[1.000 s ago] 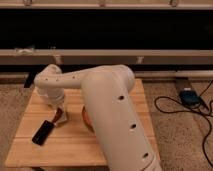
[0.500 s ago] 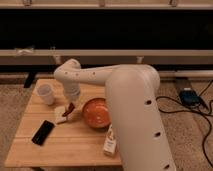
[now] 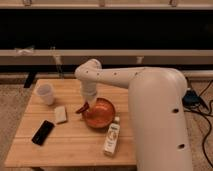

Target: Place the pepper in the ceramic bowl

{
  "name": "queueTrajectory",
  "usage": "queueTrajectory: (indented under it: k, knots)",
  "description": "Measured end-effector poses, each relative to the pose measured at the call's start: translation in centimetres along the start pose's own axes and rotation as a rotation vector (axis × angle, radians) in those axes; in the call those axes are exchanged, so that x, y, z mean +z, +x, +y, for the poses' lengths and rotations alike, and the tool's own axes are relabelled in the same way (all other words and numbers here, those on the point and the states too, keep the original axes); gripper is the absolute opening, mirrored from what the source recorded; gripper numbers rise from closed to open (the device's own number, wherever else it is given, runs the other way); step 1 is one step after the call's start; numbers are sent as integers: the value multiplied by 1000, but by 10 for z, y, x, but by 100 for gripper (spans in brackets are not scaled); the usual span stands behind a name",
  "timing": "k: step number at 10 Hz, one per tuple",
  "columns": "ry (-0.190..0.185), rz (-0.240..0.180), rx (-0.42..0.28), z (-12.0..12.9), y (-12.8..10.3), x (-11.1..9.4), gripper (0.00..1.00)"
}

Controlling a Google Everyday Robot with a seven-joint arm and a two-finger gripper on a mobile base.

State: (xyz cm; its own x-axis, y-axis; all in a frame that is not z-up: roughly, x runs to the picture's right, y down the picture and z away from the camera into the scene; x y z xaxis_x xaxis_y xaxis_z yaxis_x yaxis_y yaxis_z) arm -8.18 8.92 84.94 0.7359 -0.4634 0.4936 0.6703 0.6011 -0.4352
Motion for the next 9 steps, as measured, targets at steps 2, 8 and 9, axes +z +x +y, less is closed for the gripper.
queueTrajectory:
  k: [2, 8, 9]
  knots:
    - [-15, 1, 44, 13, 5, 3, 13]
    - [-65, 36, 192, 46, 29, 13, 74]
    - [-69, 42, 201, 47, 28, 14, 80]
